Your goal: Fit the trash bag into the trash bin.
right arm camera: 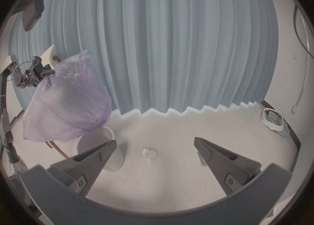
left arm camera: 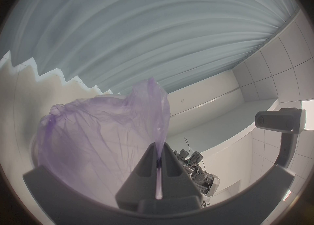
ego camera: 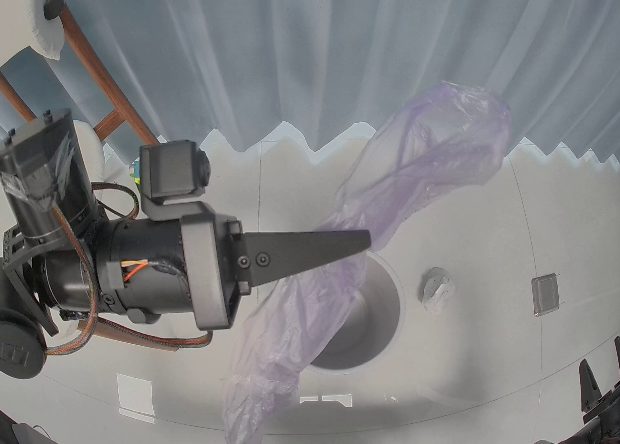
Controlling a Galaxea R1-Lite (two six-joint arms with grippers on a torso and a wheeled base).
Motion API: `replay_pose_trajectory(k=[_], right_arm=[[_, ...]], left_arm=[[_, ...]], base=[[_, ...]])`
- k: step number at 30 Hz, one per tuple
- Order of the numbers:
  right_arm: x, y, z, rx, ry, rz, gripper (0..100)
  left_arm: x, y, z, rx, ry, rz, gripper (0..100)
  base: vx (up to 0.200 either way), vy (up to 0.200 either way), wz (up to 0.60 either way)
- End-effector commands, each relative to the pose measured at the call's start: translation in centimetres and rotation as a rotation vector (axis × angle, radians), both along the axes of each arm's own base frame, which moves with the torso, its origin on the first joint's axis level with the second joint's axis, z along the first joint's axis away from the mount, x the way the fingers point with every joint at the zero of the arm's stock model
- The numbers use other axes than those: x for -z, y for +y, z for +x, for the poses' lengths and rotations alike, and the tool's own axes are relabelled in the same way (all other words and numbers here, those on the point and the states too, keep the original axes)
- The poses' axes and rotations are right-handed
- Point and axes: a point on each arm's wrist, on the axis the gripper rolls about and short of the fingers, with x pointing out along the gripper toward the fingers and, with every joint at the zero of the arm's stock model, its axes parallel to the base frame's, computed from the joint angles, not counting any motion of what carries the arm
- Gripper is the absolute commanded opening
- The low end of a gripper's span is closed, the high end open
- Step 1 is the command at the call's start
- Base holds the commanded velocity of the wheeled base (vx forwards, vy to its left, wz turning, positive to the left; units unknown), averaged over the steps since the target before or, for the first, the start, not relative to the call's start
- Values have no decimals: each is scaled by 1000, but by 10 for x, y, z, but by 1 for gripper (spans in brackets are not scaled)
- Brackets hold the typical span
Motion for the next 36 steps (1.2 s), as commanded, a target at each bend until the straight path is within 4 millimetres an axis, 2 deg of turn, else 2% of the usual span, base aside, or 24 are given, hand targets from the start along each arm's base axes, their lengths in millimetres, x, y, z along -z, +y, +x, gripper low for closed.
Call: replay_pose_trajectory(k=[1,4,7,13,26,30,34,36], right_arm=[[5,0,0,-1,2,0,100],[5,0,0,-1,2,0,100],[5,0,0,-1,2,0,100],[5,0,0,-1,2,0,100],[5,0,0,-1,2,0,100],[5,0,0,-1,2,0,100],[5,0,0,-1,2,0,100],[5,0,0,-1,2,0,100]], left_arm=[[5,4,-1,-6,13,12,0],[12,6,-4,-6,22,29,0],[1,11,-14,12,-27,0,0],[3,15,-21,18,-26,1,0],[4,11,-33,102,-45,-22,0],[17,13,-31,104,-15,13,0],[21,13,-27,98,-6,22,0],[28,11,-11,63,15,41,0]], base=[[0,0,0],[0,0,0],[0,0,0],[0,0,0],[0,0,0],[0,0,0],[0,0,0],[0,0,0]])
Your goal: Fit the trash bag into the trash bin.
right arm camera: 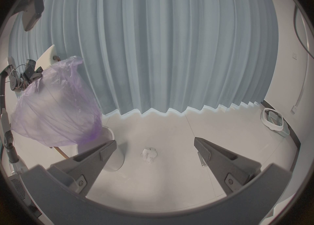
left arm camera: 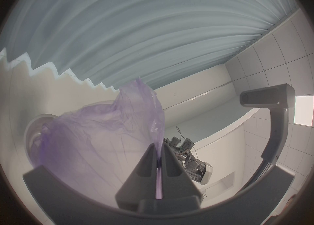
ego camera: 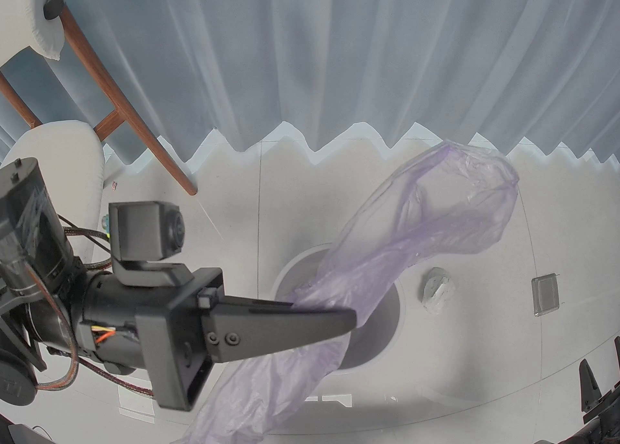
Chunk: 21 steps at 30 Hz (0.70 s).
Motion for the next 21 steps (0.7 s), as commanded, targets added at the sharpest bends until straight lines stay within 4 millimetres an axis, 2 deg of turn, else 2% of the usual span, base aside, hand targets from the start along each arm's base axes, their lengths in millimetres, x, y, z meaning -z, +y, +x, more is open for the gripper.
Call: replay_pose_trajectory(k=[1,2,6,10,16,21], right_arm=[[5,0,0,-1,2,0,100],[5,0,0,-1,2,0,100],[5,0,0,-1,2,0,100],[5,0,0,-1,2,0,100],[5,0,0,-1,2,0,100],[5,0,0,-1,2,0,100]], left_arm=[[12,-3,22,-45,29,30,0],[17,-5,32,-58,29,28,0],[28,-11,49,-79,13,11,0],[48,-22,71,-107,-15,-12,0],[65,-26,77,-148,-15,-17,0],[66,-24,75,-182,-43,-43,0]], base=[[0,0,0],[0,0,0],[0,0,0],[0,0,0],[0,0,0],[0,0,0]])
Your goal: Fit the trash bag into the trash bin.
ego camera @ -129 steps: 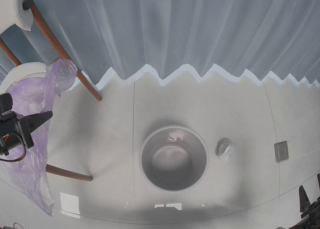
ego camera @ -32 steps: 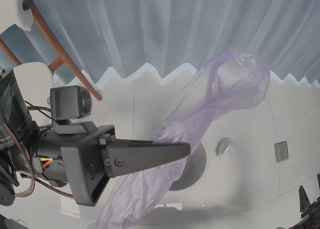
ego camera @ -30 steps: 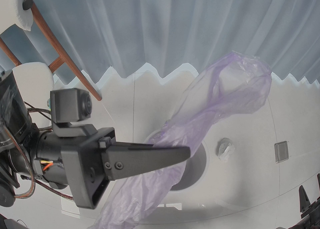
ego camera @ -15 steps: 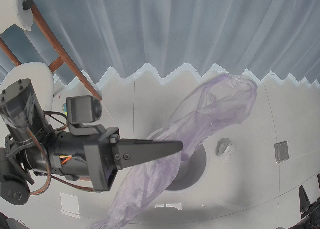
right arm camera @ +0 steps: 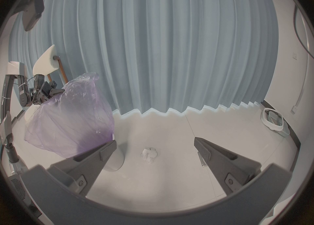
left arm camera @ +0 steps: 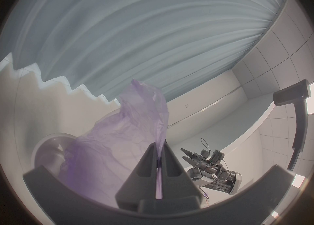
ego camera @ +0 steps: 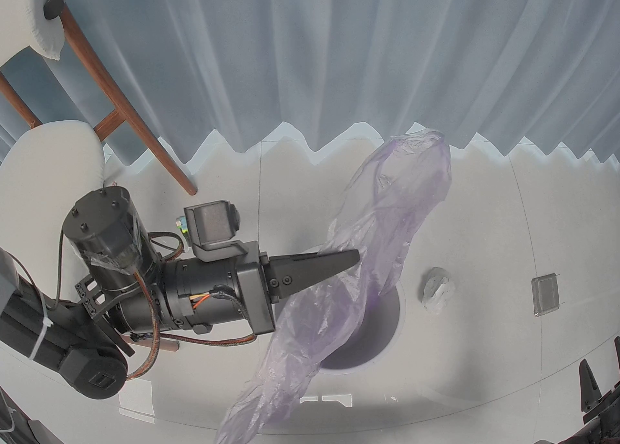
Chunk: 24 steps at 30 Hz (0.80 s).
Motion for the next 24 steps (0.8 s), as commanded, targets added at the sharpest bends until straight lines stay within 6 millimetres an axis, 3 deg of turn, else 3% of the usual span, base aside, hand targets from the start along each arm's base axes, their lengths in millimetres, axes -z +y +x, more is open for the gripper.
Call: replay_pose_trajectory(k=[1,7,14,23,24], right_arm=[[5,0,0,-1,2,0,100],[5,0,0,-1,2,0,100],[5,0,0,-1,3,0,100],[5,0,0,-1,3,-3,100],[5,0,0,-1,5,-3,100]], left_arm=[[16,-2,4,-18,33,23,0],[17,2,-1,-64,19,8,0],[35,4,-15,-61,65,50,0],[56,-4,-4,-87,63,68,0],[68,-6,-2,-87,67,69,0]], base=[[0,0,0],[0,0,0],[0,0,0],[0,0,0],[0,0,0]])
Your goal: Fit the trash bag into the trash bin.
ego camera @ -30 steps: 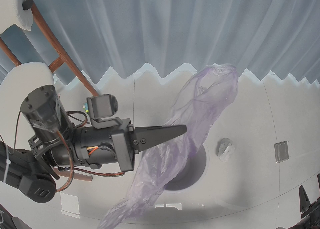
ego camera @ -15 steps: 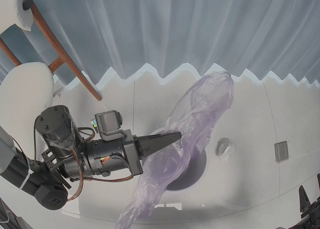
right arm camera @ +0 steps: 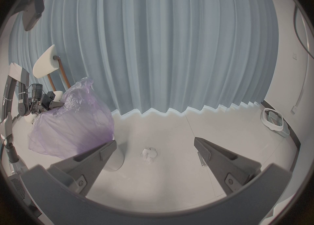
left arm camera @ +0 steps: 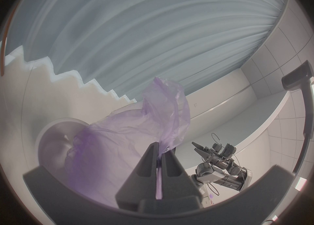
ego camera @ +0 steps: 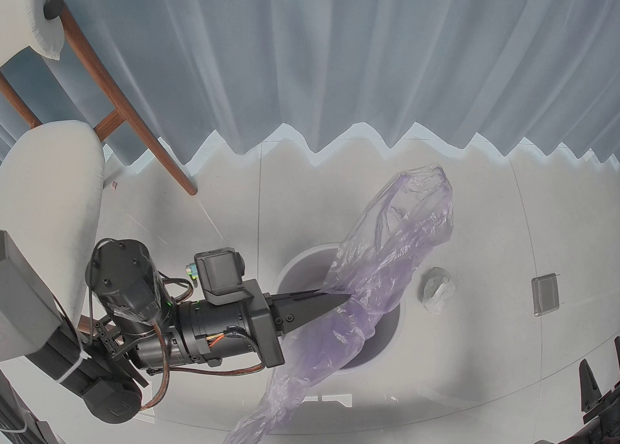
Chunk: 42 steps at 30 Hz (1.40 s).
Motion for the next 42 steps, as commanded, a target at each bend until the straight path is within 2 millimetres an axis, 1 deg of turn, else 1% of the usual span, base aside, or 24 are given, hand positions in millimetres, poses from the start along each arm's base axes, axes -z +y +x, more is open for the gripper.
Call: replay_pose_trajectory(k=[1,3,9,14,15,17,19,20,21,22,23,24,25,26,27,28,29,32,33,36,39,42], right_arm=[[5,0,0,-2,6,-2,100],[5,0,0,-4,6,-4,100],[6,0,0,-4,7,-28,100],[6,0,0,-1,7,-31,100],[6,0,0,-2,7,-30,100],[5,0,0,-4,7,-23,100],[5,0,0,-4,6,-14,100],[-6,0,-2,-9,-15,16,100],[-28,0,-4,-12,-43,55,100],[-53,0,0,-12,-28,107,100],[-69,0,7,-15,-2,151,100],[-84,0,16,-22,24,197,100],[-94,1,23,-38,54,237,100],[-96,1,25,-48,63,245,100],[-107,3,40,-129,135,282,100],[-107,3,42,-133,140,282,100],[-114,5,56,-172,201,290,100],[-130,9,84,-226,282,325,100],[-134,13,95,-257,323,367,100],[-140,28,113,-343,444,500,100],[-142,48,120,-422,634,577,100],[-148,66,118,-501,794,565,100]], left_arm=[[31,-7,7,-1,53,45,0],[33,-7,8,-4,59,50,0],[42,-20,31,-28,56,44,0],[46,-25,35,-51,54,45,0],[45,-31,36,-105,47,38,0],[44,-42,32,-172,44,25,0],[45,-45,30,-186,47,25,0],[48,-46,30,-194,53,33,0],[49,-47,30,-194,50,36,0],[48,-47,30,-196,45,37,0],[47,-47,30,-198,31,37,0],[46,-47,30,-200,12,42,0],[46,-46,30,-201,-9,51,0],[45,-46,30,-201,-16,54,0],[45,-45,29,-208,-64,75,0],[45,-45,29,-208,-67,78,0],[44,-45,28,-208,-98,89,0],[34,-44,18,-189,-129,79,0],[30,-44,14,-174,-135,72,0],[29,-43,12,-170,-147,75,0],[30,-44,10,-168,-184,95,0],[32,-42,9,-162,-206,116,0]], base=[[0,0,0],[0,0,0],[0,0,0],[0,0,0],[0,0,0],[0,0,0],[0,0,0],[0,0,0],[0,0,0],[0,0,0],[0,0,0],[0,0,0],[0,0,0],[0,0,0],[0,0,0],[0,0,0],[0,0,0],[0,0,0],[0,0,0],[0,0,0],[0,0,0],[0,0,0]])
